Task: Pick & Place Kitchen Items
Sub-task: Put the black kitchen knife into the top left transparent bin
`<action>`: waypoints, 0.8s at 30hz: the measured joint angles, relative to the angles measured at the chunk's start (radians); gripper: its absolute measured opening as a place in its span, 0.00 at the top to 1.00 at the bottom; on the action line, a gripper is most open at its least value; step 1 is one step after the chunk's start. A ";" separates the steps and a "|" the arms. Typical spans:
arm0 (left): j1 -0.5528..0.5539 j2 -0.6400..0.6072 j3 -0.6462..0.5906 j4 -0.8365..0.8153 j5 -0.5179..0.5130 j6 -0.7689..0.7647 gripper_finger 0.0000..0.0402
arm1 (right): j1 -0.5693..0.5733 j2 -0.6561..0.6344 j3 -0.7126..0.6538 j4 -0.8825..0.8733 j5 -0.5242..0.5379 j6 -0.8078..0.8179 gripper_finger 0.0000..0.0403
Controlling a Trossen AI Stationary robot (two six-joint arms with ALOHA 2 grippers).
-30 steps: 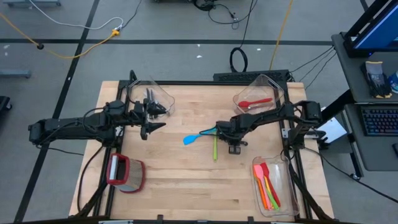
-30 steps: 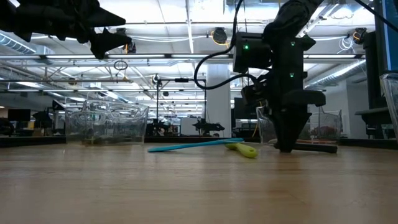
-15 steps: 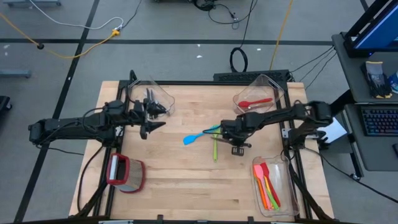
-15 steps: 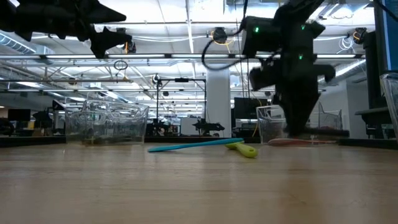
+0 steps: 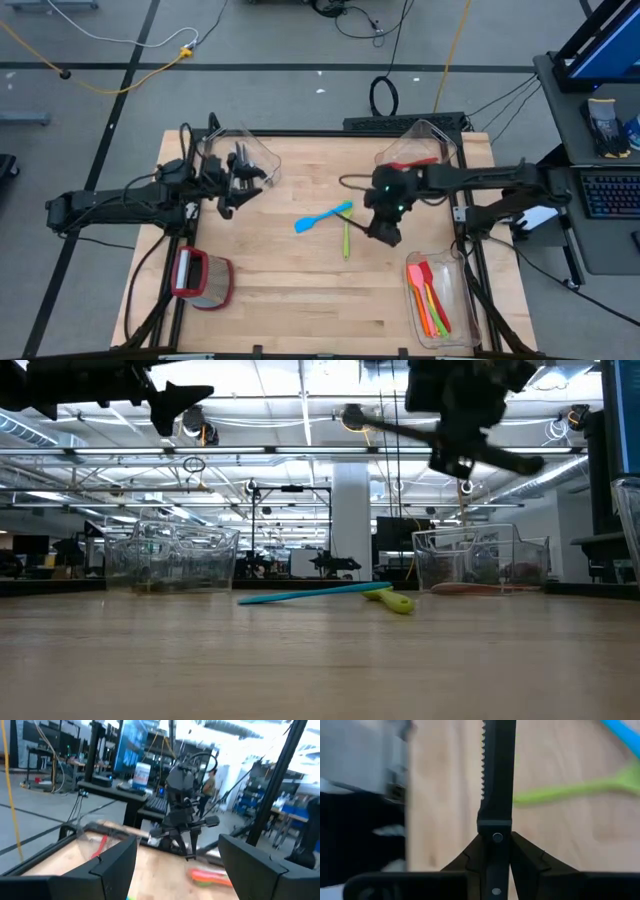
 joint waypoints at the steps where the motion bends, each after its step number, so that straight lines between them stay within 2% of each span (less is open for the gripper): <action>1: -0.001 0.000 0.000 0.014 0.000 -0.011 0.29 | -0.008 -0.011 0.000 0.036 -0.031 0.006 0.88; 8: -0.002 0.000 0.000 0.042 0.000 -0.019 0.29 | -0.061 -0.049 0.001 0.320 -0.262 0.036 0.88; 16: -0.002 0.000 0.000 0.046 0.000 -0.023 0.29 | -0.115 -0.008 0.002 0.825 -0.569 0.132 0.88; 20: -0.002 0.000 0.000 0.049 0.000 -0.052 0.29 | -0.137 0.029 0.002 1.087 -0.670 0.224 0.88; 24: -0.002 0.000 0.000 0.053 -0.003 -0.056 0.29 | -0.148 0.060 0.002 1.299 -0.719 0.278 0.88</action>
